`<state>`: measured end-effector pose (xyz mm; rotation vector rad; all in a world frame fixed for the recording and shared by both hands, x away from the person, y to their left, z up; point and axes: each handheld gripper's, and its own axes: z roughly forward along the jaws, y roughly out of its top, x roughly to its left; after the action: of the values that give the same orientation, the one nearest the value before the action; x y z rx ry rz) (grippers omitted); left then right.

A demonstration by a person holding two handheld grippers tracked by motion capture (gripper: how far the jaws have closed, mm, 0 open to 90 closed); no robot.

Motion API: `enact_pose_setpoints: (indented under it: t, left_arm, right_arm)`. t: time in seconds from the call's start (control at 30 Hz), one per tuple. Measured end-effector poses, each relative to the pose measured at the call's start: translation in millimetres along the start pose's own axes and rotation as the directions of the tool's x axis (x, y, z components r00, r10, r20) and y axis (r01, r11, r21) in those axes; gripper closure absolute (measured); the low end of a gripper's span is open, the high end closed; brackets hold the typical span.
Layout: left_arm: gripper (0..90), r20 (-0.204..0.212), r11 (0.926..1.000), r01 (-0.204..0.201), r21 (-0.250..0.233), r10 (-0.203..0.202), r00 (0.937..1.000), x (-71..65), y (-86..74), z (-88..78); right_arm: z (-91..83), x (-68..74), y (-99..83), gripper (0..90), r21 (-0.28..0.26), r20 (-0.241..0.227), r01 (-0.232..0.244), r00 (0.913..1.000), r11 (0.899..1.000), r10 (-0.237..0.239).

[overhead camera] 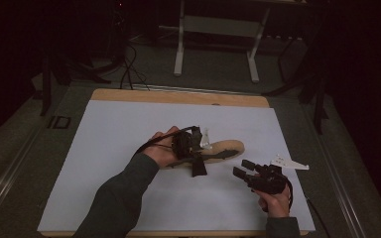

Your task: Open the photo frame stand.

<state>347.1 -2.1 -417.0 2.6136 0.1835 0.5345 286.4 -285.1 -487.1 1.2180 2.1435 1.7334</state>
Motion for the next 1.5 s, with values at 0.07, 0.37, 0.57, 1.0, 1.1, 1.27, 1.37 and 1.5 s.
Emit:
enact_pose_setpoints:
  t: [0.07,0.37,0.57,1.0,1.1,1.27,1.37,1.5]
  left_arm:
    - [67.8,-0.001,0.9999,-0.010,0.002,0.010,0.9999,-1.2,0.8,1.1]
    - [67.6,0.007,0.9985,-0.054,-0.008,0.055,0.9985,-6.7,2.4,4.7]
    - [67.4,0.012,0.9961,-0.088,-0.011,0.088,0.9961,-9.6,1.1,3.1]
    - [66.7,0.025,0.9942,-0.104,-0.026,0.105,0.9942,-12.8,1.5,7.0]
    - [66.5,0.027,0.9943,-0.103,-0.028,0.103,0.9943,-13.4,1.9,8.3]
    - [66.4,0.026,0.9941,-0.104,-0.031,0.105,0.9942,-13.9,2.1,9.3]
    - [65.7,0.022,0.9944,-0.096,-0.042,0.097,0.9950,-16.5,0.6,9.3]
    - [64.1,0.034,0.9958,-0.061,-0.068,0.064,0.9974,-15.8,-3.6,9.4]
  right_arm:
    - [-0.5,-0.1,-0.5,37.1,-0.001,0.000,0.001,1.0000,1.000,-0.001]
    - [-1.5,-1.6,-0.9,37.2,0.002,0.002,-0.007,1.0000,1.000,0.007]
    - [-0.9,-1.8,-1.2,37.2,0.002,0.002,-0.005,1.0000,1.000,0.005]
    - [-1.3,-3.7,-2.8,37.0,0.021,0.019,-0.007,0.9998,1.000,0.006]
    - [-3.0,-4.9,-3.1,37.0,0.045,0.021,0.003,0.9998,0.999,-0.004]
    - [-7.9,-6.2,-2.0,37.1,0.064,0.031,0.022,0.9992,0.998,-0.024]
    - [-13.3,-9.7,-2.1,37.1,0.097,0.070,0.045,0.9962,0.994,-0.052]
    - [-17.2,-12.8,-1.6,37.0,0.090,0.090,0.039,0.9948,0.995,-0.048]
